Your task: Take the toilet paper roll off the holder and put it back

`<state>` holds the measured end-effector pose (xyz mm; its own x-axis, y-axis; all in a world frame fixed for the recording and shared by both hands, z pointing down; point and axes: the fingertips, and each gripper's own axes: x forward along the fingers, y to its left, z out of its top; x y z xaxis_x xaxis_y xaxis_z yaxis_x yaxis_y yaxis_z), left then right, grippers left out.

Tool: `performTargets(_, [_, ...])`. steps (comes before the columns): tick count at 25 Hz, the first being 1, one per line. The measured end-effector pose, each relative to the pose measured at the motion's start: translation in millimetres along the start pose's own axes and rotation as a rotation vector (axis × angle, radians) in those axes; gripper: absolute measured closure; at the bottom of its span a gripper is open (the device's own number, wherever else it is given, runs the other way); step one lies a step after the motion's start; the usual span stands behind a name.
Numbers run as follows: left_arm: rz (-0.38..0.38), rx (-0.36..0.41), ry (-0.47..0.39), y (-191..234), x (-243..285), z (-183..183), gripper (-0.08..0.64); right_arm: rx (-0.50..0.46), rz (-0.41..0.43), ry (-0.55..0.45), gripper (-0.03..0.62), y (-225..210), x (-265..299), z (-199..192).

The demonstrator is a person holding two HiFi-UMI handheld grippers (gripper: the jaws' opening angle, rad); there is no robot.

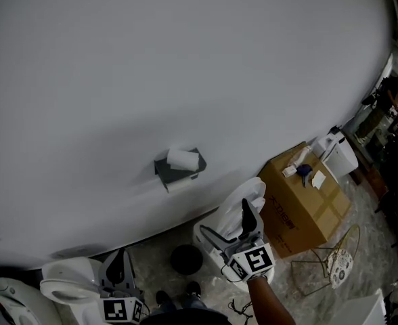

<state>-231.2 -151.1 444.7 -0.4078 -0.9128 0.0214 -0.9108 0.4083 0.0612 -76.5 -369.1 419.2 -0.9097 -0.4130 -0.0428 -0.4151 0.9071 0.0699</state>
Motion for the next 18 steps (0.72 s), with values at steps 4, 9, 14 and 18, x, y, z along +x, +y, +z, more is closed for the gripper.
performTargets(4, [-0.001, -0.022, -0.002, -1, 3, -5, 0.557, -0.03, 0.058, 0.022, 0.015, -9, 32, -7])
performTargets(9, [0.017, -0.022, 0.058, -2, 7, -22, 0.557, -0.039, 0.111, 0.03, 0.017, -22, 73, -11])
performTargets(14, [0.037, -0.029, 0.068, -1, 12, -26, 0.557, -0.038, 0.172, 0.068, 0.018, -31, 113, -24])
performTargets(18, [0.05, -0.031, 0.065, 2, 13, -27, 0.557, -0.023, 0.203, 0.11, 0.018, -38, 142, -40])
